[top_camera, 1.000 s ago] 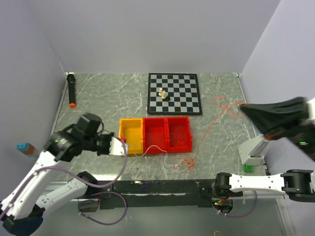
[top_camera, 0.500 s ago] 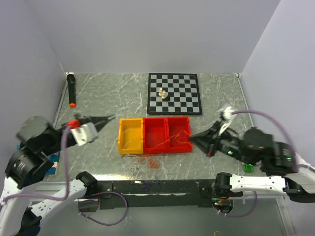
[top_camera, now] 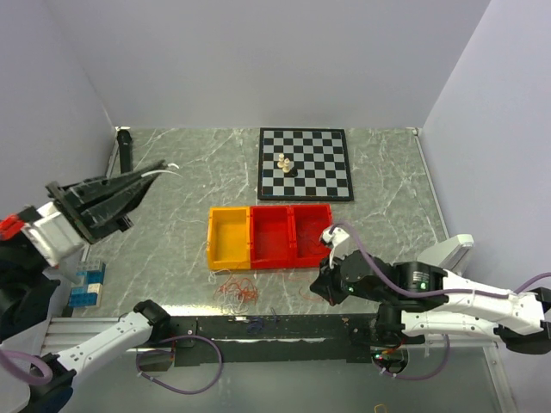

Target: Untangle the cables

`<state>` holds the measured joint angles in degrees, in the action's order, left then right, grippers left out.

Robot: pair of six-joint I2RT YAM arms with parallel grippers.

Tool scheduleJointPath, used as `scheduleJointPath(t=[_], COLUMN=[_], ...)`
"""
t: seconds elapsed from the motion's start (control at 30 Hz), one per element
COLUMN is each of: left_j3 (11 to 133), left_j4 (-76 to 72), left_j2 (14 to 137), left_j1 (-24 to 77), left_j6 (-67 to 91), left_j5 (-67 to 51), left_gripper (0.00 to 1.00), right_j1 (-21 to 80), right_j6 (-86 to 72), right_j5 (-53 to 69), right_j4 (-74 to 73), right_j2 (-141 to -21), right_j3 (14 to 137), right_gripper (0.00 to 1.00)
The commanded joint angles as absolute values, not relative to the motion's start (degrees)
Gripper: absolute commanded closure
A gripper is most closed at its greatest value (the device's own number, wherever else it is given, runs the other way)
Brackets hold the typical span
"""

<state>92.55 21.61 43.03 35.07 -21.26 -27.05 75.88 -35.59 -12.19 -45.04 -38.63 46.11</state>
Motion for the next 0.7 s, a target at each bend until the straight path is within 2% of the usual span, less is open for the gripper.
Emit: scheduleJointPath(t=[0.0,0.27,0.4,0.53,0.67], left_j3=[98.69,96.42,93.09,87.02,86.57], left_j4=[15.57,0.55,0.54,-9.46,-22.65], left_j2=[46.4,45.79,45.36,44.03,46.13], left_j1=[34.89,34.89,34.89,34.81,34.89], left_j6=[-20.48,-22.15,-23.29,-23.81,-27.06], left_j5=[-28.04,-22.25,-20.4,-16.36,-7.14], left_gripper=[0.99,0.99,0.99,0.99,0.99], right_j1=[76.29,76.29,76.29,76.29,76.38], right_j6=[-40.6,-44.91,-45.53,-47.28,-49.82], right_j5=[-9.06,-7.65,-8.87,-9.49,-8.96], right_j4=[-41.31,-41.13,-44.72,-48.77,-49.13], right_j2=[-37.97,-34.37,-31.3,-25.94,-22.94], right_j3=[41.06,33.84,34.19,33.31,31.56], right_gripper=[1.0,1.0,1.0,1.0,1.0])
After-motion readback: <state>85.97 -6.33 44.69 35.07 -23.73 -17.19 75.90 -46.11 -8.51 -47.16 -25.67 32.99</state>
